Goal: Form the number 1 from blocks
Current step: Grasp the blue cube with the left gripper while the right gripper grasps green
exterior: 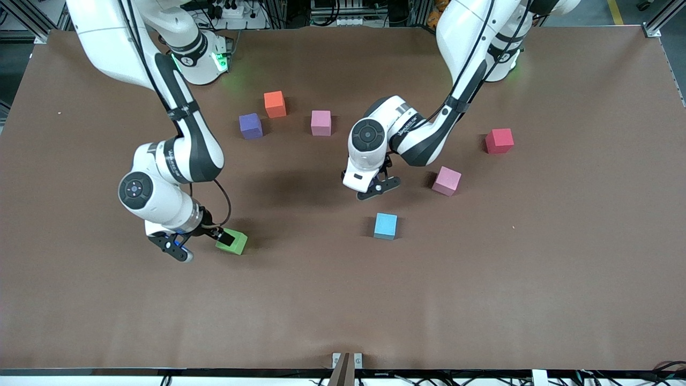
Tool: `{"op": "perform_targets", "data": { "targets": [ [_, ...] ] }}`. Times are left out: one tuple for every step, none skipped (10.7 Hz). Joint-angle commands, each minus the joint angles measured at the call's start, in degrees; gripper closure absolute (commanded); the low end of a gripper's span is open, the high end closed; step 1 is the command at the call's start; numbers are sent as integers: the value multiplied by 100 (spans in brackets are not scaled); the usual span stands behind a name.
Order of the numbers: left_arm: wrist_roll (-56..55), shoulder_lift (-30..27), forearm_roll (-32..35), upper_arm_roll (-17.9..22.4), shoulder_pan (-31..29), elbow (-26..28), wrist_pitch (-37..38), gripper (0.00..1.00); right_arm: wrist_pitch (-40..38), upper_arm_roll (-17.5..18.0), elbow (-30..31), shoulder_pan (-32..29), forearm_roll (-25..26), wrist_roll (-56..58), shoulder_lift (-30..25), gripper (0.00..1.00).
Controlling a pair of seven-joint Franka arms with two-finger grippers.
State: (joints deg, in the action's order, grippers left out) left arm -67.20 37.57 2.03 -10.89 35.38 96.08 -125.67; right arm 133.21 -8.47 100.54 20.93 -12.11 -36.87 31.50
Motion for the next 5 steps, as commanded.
{"op": "perform_targets", "data": {
  "targets": [
    [-197,57,166,-28,12,34,-1,0,-111,-93,-421,69,95,-92,374,0],
    [-197,101,166,-28,39,34,-1,0,-111,-93,-526,78,95,-92,479,0],
    [-214,153,166,-28,65,34,-1,0,-111,-93,-605,86,95,-92,575,0],
    [-406,154,123,-28,74,42,-1,81,-102,-93,-615,95,95,-92,603,0],
    [-695,154,157,-28,91,43,-1,100,-93,-93,-623,139,95,-92,638,0]
  ]
}}
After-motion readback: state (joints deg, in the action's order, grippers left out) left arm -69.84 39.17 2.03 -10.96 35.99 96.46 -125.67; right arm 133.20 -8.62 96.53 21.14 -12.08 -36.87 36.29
